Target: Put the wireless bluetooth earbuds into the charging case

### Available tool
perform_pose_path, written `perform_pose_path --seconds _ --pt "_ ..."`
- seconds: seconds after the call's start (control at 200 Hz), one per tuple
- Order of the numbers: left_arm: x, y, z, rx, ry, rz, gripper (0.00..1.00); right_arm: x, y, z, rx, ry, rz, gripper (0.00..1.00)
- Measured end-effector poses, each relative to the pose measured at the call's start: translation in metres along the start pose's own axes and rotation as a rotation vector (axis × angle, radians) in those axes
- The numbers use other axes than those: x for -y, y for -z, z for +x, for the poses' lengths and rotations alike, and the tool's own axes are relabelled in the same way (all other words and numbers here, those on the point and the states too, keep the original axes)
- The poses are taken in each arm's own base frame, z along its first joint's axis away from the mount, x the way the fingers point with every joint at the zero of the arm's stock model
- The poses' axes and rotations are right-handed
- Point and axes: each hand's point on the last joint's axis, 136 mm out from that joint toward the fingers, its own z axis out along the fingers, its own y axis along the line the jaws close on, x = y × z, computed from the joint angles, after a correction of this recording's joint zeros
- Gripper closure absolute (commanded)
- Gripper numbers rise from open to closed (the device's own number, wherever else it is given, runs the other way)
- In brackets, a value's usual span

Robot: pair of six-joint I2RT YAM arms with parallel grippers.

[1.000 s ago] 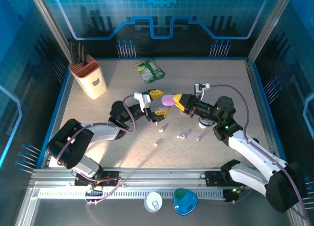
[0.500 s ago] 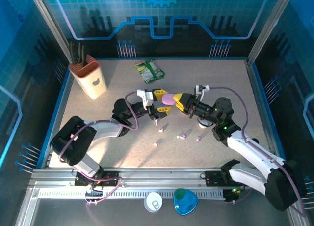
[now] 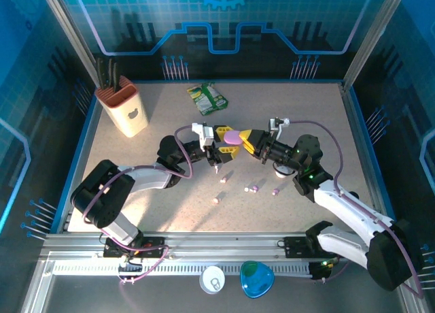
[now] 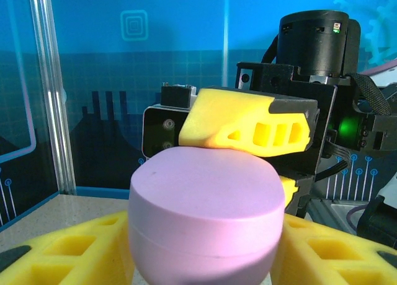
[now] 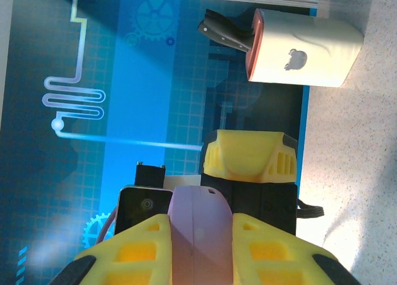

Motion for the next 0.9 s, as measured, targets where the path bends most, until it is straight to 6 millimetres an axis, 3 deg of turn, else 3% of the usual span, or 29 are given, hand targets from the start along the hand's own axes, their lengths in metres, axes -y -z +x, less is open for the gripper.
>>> perform_pose_path --seconds 0.9 --pt "0.0026 -0.0004 0.0032 -0.009 0.030 0.019 0.50 0.0043 0.0002 -0.0023 0.003 -0.001 0.013 0.92"
